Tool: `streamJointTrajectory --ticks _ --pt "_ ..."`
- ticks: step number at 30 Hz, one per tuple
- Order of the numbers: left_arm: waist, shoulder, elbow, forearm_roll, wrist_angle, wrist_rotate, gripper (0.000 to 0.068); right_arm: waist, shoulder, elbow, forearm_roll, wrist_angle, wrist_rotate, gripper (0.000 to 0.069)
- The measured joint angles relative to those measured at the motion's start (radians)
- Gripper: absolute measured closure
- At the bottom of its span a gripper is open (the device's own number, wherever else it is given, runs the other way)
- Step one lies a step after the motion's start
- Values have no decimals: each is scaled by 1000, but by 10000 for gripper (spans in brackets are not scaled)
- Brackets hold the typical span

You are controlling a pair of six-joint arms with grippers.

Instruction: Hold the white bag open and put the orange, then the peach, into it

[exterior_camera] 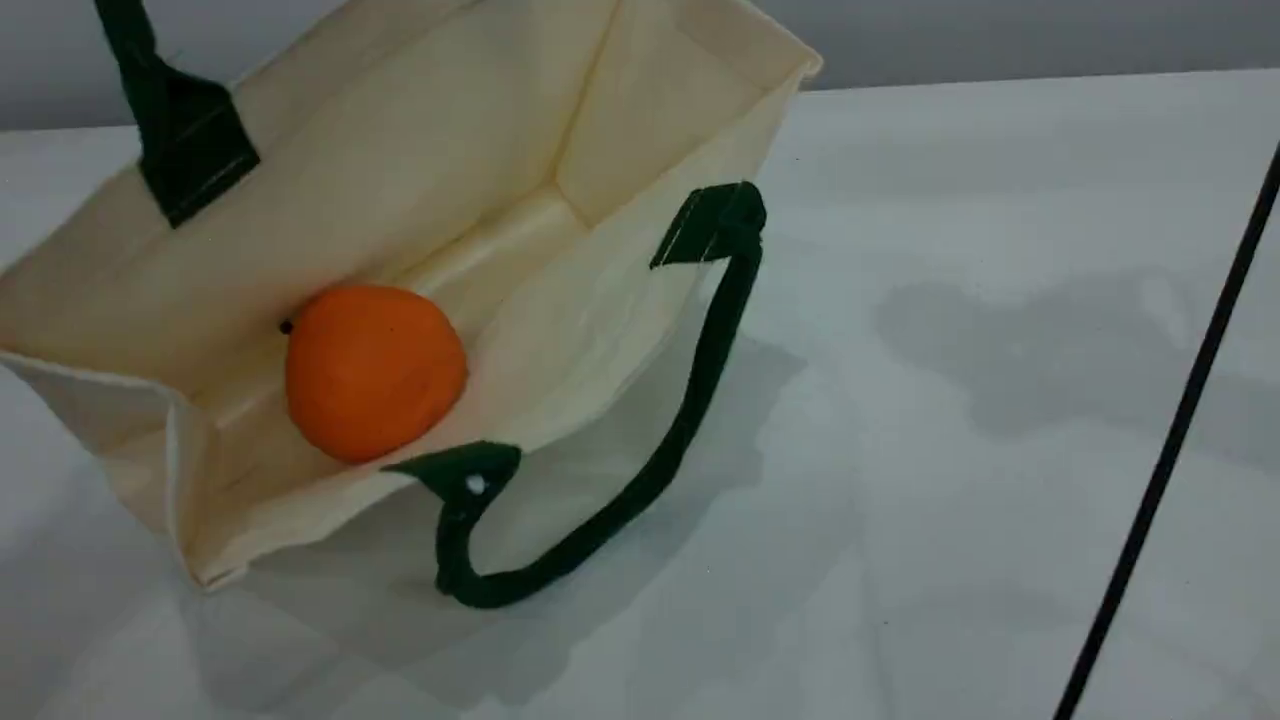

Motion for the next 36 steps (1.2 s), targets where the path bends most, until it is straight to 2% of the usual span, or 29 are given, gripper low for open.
streamJointTrajectory --ticks 5,13,20,23,28,32,36 --pt "0 0 0 -3 -15 0 615 142 -28 2 5 -30 38 319" --pt "0 0 0 -37 -14 10 615 436 52 3 46 -264 51 319" --pt "0 0 0 -66 -16 31 615 618 191 -1 171 -454 -5 319" --pt "0 0 0 -78 -17 35 615 675 260 -10 266 -538 -73 319" --pt "0 0 0 -89 -18 40 615 749 378 -96 475 -644 -239 319" --pt "0 0 0 -89 -5 52 615 773 462 -182 562 -650 -378 319" --pt "0 -3 0 -89 11 57 615 773 524 -212 562 -648 -447 319"
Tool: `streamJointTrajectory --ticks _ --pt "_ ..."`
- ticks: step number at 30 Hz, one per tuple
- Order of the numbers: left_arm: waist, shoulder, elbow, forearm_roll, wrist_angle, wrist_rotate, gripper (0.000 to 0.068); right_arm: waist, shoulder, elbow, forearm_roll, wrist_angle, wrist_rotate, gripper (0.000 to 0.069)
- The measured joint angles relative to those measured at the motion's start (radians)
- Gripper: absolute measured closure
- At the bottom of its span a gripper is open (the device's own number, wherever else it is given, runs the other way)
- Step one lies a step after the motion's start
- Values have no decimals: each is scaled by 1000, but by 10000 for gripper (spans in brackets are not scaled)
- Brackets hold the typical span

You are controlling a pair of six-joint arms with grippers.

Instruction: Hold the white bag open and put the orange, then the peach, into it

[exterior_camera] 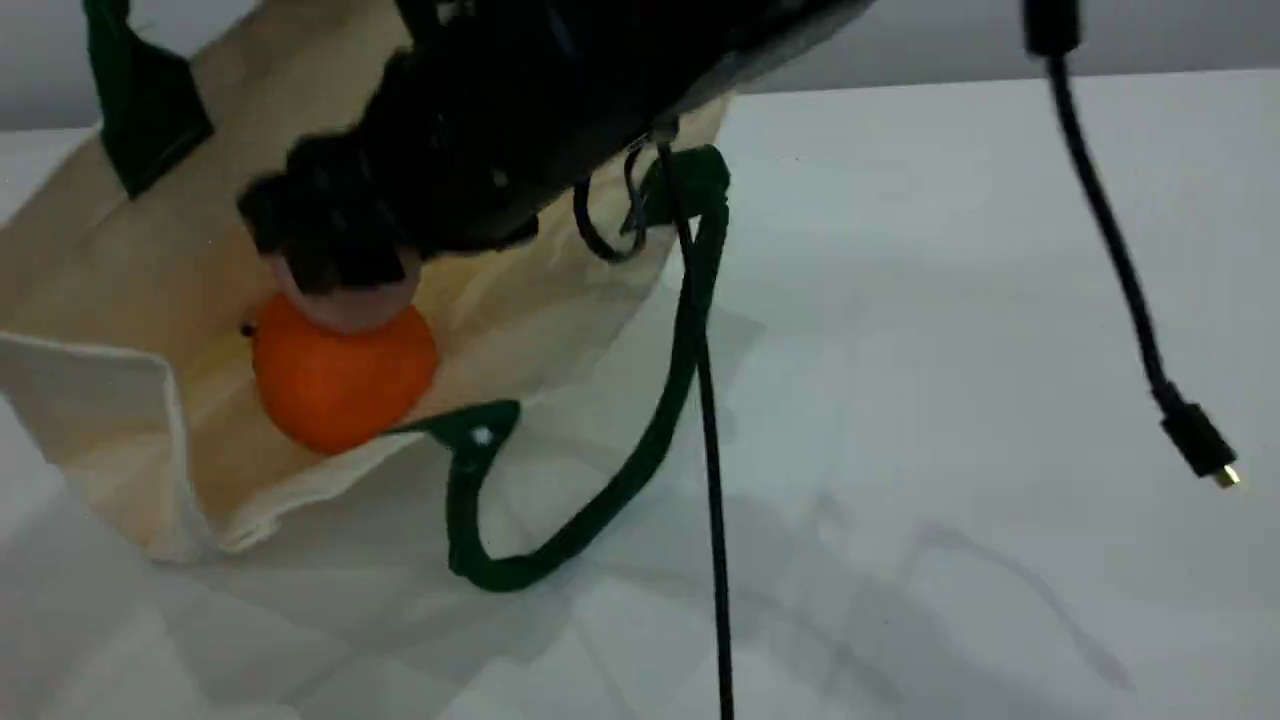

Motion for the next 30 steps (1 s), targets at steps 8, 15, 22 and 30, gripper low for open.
streamJointTrajectory --ticks 8,15,22,30 --pt "0 -1 0 1 0 8 615 -1 -2 1 -2 -11 1 211" --pt "0 -1 0 8 -2 31 615 -1 -72 4 -6 -29 1 81" --pt "0 -1 0 10 -7 44 615 -3 -160 30 -3 -126 0 113" --pt "0 -1 0 11 -7 44 615 -3 -282 141 0 -286 -16 114"
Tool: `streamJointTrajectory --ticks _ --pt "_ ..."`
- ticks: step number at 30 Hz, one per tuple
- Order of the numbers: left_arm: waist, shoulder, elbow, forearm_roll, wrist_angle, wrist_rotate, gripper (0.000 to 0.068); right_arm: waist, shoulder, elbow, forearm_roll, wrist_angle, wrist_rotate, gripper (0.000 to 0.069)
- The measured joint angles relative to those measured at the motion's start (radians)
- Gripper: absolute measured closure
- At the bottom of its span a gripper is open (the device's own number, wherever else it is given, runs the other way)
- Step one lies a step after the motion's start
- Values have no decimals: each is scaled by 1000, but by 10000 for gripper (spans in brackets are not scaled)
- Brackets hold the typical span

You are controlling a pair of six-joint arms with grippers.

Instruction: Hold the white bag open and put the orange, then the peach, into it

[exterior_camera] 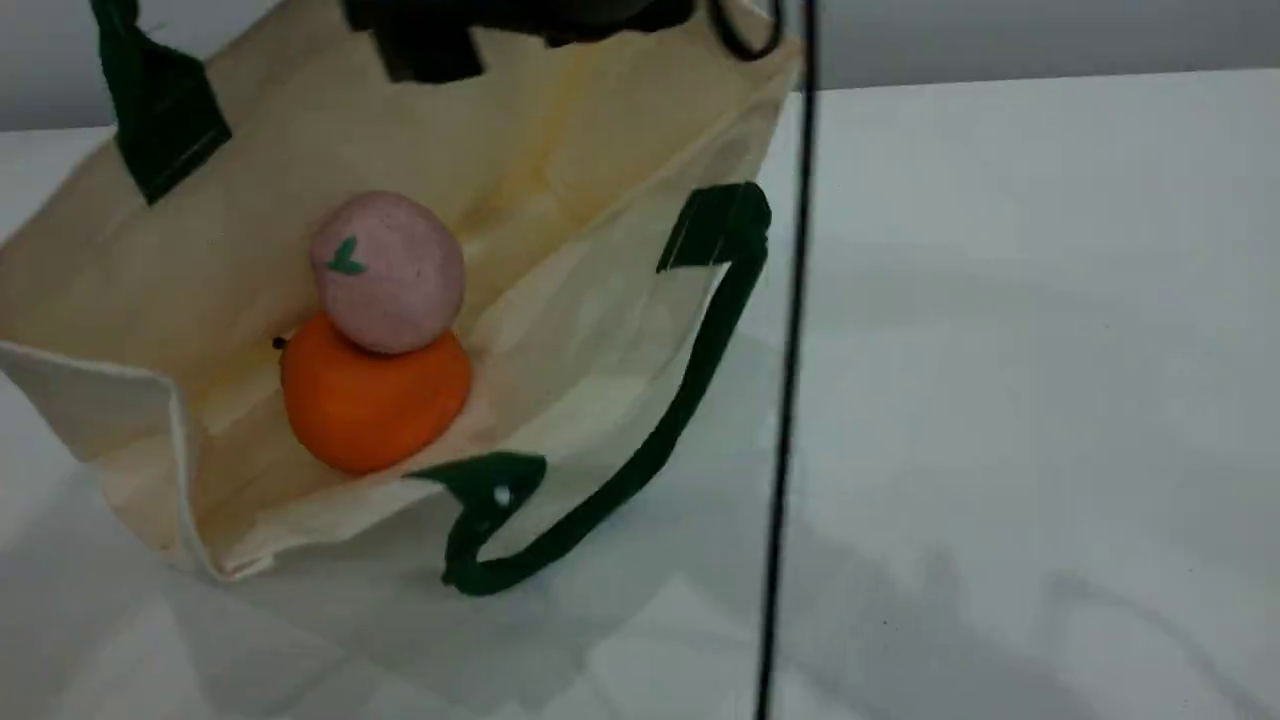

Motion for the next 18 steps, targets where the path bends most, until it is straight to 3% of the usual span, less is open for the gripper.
streamJointTrajectory --ticks 5,18 --pt "0 1 0 9 -3 42 615 0 -61 43 0 -63 0 114" --pt "0 77 1 11 -55 42 614 1 -391 172 -1 -248 -11 114"
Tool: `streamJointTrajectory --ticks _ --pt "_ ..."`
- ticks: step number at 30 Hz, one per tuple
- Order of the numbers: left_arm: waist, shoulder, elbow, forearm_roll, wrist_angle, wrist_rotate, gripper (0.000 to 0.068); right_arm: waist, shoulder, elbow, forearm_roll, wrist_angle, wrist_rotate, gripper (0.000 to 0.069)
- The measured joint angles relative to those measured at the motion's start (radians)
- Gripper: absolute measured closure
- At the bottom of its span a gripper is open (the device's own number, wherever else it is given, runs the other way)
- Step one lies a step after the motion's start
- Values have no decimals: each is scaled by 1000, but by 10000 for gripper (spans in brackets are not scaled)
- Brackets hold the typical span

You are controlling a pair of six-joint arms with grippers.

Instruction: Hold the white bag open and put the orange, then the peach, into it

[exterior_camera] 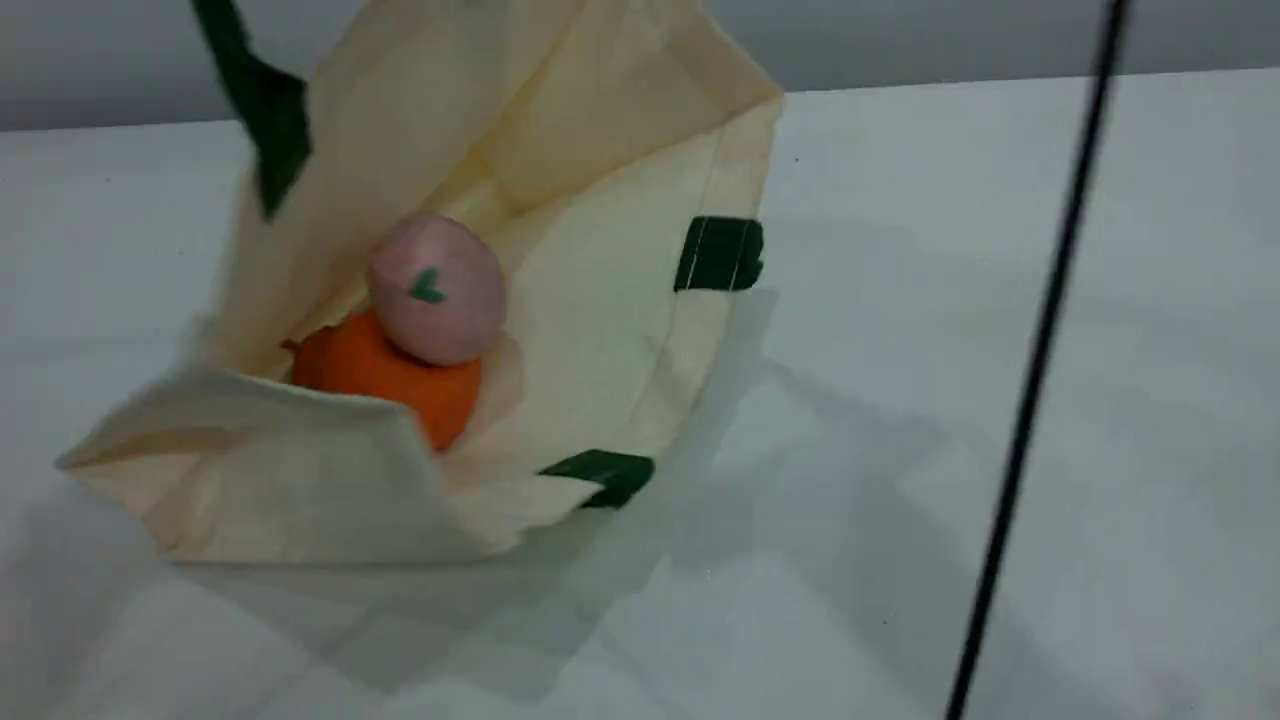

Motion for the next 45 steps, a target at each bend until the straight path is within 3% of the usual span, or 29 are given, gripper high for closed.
streamJointTrajectory --ticks 7,19,28,32,37,45 --pt "0 54 1 -1 -3 0 570 0 -169 62 0 -51 0 114" --pt "0 70 2 10 82 99 272 0 -442 139 -1 -154 0 114" --pt "0 30 2 6 147 69 253 0 -590 139 0 -441 -1 114" --pt "0 8 2 1 189 58 252 0 -672 139 0 -482 0 114" --pt "0 -23 1 1 188 1 252 0 -707 139 -4 -348 0 114" --pt "0 -89 1 0 186 -8 252 0 -651 170 -12 181 0 114"
